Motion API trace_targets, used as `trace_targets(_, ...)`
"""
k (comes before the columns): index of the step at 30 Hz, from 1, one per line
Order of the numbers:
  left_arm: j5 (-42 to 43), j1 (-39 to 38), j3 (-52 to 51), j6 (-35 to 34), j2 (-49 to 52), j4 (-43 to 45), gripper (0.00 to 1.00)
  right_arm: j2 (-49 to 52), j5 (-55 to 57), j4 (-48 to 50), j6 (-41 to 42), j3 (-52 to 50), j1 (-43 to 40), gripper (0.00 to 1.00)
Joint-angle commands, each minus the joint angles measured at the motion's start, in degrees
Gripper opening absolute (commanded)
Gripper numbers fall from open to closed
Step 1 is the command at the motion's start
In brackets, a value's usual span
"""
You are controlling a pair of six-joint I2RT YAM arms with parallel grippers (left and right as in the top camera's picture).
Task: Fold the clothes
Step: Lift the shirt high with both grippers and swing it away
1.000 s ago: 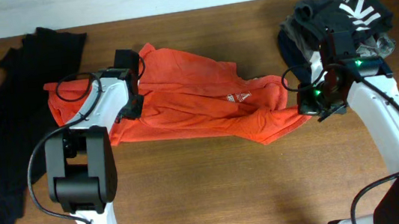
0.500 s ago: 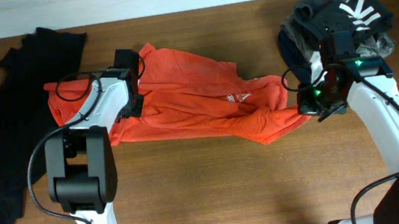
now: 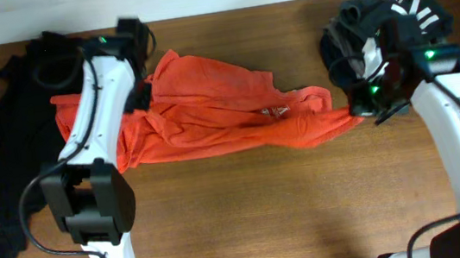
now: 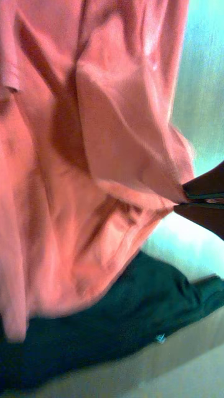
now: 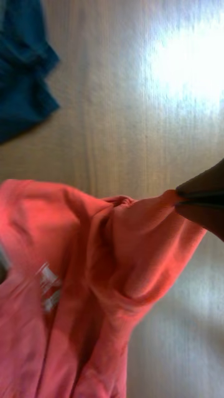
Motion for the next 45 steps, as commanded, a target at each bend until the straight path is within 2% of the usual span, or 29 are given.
trace_targets(1,-0.7,0.0,12.2,-1.4,-0.3,-5.0,0.01,-0.5,0.0,-3.4,-3.1,7.7,-0.4,0.04)
trace_targets(10,-2.2,1.4,39.3,-1.4,-0.6,-10.8,0.01,-0.5,2.7,-12.2,-4.6,24.9,-0.4,0.04)
trace_targets(18,-4.3,6.7,51.8,-1.4,-2.9,-11.0,0.01,-0.5,4.6,-19.6,-5.0,41.2,-2.7,0.04)
trace_targets(24,-4.3,12.0,53.8,-1.4,-8.6,-9.6,0.01,-0.6,4.0,-25.2,-5.0,53.8,-8.8,0.04)
trace_targets(30,-2.3,13.2,53.8,-1.4,-14.1,-9.3,0.01,-2.2,1.5,-26.0,-5.0,61.2,-10.6,0.04)
trace_targets(45,2.8,13.1,53.8,-1.4,-20.6,-6.3,0.01,-10.4,1.2,-25.8,-5.4,62.8,-10.6,0.04)
